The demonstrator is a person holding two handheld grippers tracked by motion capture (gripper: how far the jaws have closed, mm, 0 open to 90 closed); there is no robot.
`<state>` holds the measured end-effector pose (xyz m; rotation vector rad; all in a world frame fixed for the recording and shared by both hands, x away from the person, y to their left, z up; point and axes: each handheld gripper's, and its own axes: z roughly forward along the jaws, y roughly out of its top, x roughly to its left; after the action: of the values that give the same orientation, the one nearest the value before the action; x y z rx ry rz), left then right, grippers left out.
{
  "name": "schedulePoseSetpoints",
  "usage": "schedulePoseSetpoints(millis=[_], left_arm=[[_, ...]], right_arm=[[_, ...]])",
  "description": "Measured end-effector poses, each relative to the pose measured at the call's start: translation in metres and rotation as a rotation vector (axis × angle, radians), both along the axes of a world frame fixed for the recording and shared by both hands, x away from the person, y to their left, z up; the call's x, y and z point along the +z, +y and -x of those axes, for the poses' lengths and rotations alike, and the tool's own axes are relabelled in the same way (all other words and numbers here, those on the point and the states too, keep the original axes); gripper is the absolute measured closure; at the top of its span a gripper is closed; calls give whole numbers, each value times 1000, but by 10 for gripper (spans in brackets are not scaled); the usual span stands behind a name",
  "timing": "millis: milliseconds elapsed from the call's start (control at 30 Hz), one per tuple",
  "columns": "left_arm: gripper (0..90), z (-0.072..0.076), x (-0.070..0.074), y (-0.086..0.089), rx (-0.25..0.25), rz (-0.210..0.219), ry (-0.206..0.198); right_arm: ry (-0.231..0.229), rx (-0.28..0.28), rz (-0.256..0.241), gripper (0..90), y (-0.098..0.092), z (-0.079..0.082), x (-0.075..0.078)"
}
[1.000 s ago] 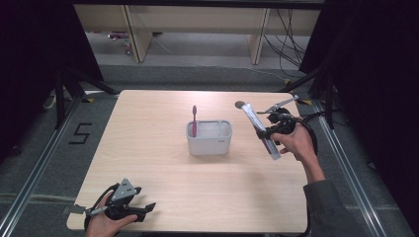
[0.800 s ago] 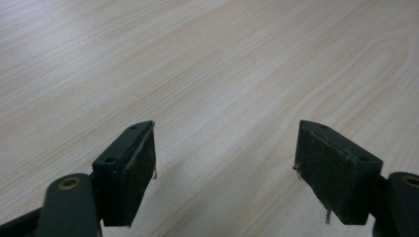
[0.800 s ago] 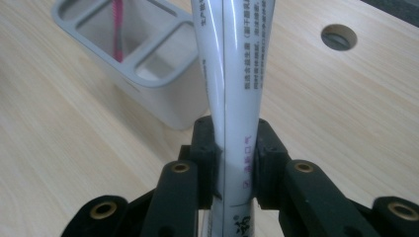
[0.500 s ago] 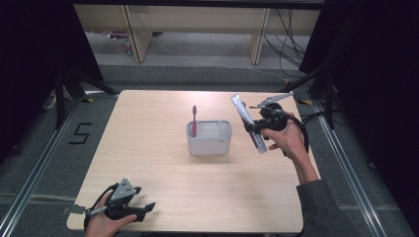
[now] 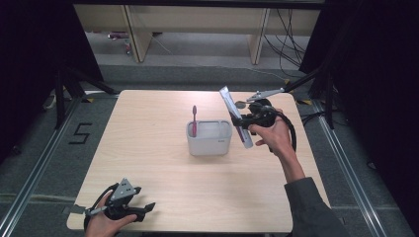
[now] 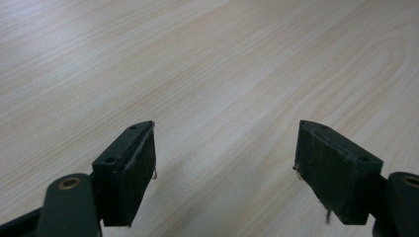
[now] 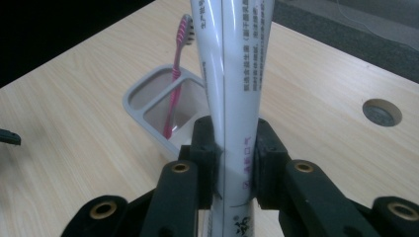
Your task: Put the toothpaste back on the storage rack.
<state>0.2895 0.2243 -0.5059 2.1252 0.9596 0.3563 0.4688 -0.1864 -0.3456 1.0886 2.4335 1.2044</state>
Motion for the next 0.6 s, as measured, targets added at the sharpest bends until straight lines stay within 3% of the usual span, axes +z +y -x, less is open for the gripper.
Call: schedulePoseSetpoints(millis=[67,100,133,233,300,367,433,467,567,600], left_arm=[[234,0,0,1,-6,-9,1],[234,0,1,1,-10,-18,1],[234,0,1,1,-9,-16,1],[234,0,0,0,-1,0,1],[234,0,0,0,-1,0,1],[234,0,0,0,-1,-10,-2],[234,0,0,0,-1,0,-2],[234,0,0,-1,-2,3,-1],[234,1,0,0,-5,1,-2],[234,0,0,0,-6,0,-2]], right_arm=[[-14,3,2,753,4,-1,2],[-7,-9,-19,753,7,-1,1],[-30,3,-10,753,8,-3,2],[-12,-20,-24,754,15,-3,3],[-40,-14,-29,754,17,-5,4],[-24,-19,-48,754,22,-4,6],[-57,0,-53,754,25,-7,6],[-41,-21,-61,754,27,-6,7],[-67,-10,-68,754,31,-8,7],[-55,-18,-90,754,34,-8,6]])
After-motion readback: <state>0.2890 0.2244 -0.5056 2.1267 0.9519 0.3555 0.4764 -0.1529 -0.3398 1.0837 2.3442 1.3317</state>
